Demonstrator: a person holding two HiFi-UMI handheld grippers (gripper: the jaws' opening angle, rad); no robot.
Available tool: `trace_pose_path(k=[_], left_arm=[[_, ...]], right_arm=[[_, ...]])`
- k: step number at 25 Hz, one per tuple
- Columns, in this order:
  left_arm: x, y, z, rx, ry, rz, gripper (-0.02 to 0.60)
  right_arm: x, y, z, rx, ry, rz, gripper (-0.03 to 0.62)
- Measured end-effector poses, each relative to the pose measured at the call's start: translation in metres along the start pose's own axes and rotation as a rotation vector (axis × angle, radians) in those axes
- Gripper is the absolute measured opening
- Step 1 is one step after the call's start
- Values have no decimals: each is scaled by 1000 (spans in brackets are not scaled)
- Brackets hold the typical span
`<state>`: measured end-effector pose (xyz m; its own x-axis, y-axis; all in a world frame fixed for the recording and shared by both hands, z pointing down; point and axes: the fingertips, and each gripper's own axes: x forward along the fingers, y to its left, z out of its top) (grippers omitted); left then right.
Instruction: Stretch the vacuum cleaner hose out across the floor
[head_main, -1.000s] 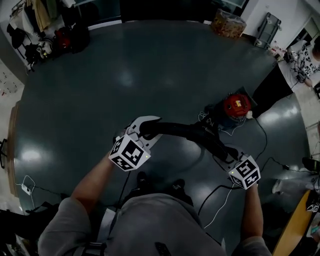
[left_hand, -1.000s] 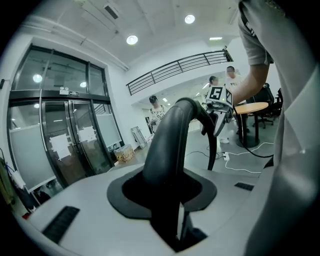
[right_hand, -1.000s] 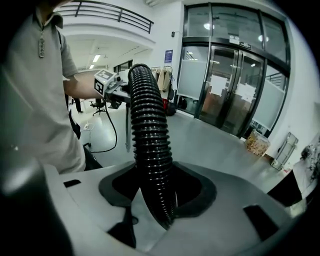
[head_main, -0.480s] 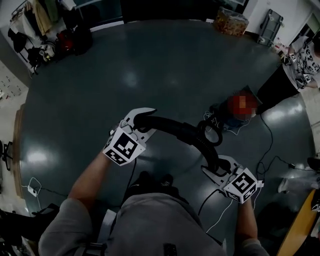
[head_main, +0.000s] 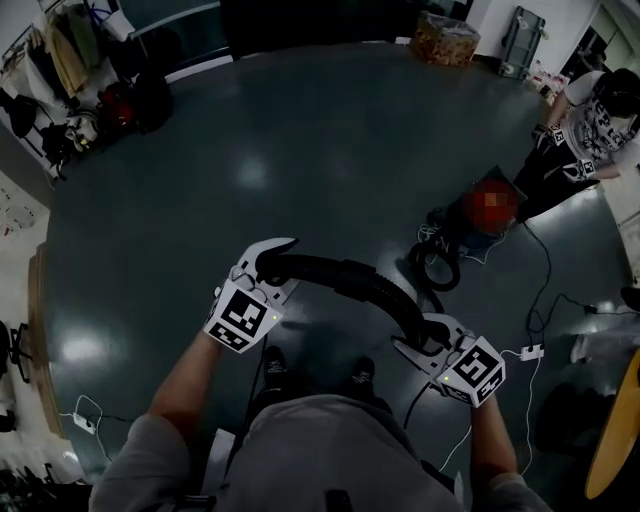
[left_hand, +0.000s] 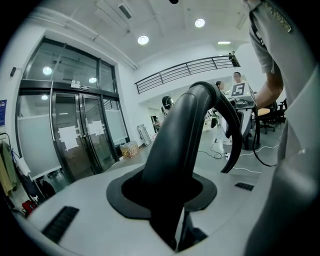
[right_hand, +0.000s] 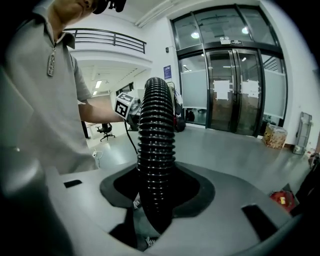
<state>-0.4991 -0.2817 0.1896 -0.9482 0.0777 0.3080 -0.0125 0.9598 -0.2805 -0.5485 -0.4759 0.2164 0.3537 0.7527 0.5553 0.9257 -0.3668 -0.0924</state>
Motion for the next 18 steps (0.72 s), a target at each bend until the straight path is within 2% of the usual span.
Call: trace_pose_path(k=[7, 12, 18], left_arm=[[-60, 64, -62, 14, 52, -20, 130], [-88, 96, -76, 23, 59, -20, 130], [-87, 101, -70, -4, 56, 8, 130]], right_arm=[[91, 54, 29, 77, 1, -20, 164], [129, 75, 54, 107, -36, -3, 164], [125, 70, 68, 99, -104, 20, 164]])
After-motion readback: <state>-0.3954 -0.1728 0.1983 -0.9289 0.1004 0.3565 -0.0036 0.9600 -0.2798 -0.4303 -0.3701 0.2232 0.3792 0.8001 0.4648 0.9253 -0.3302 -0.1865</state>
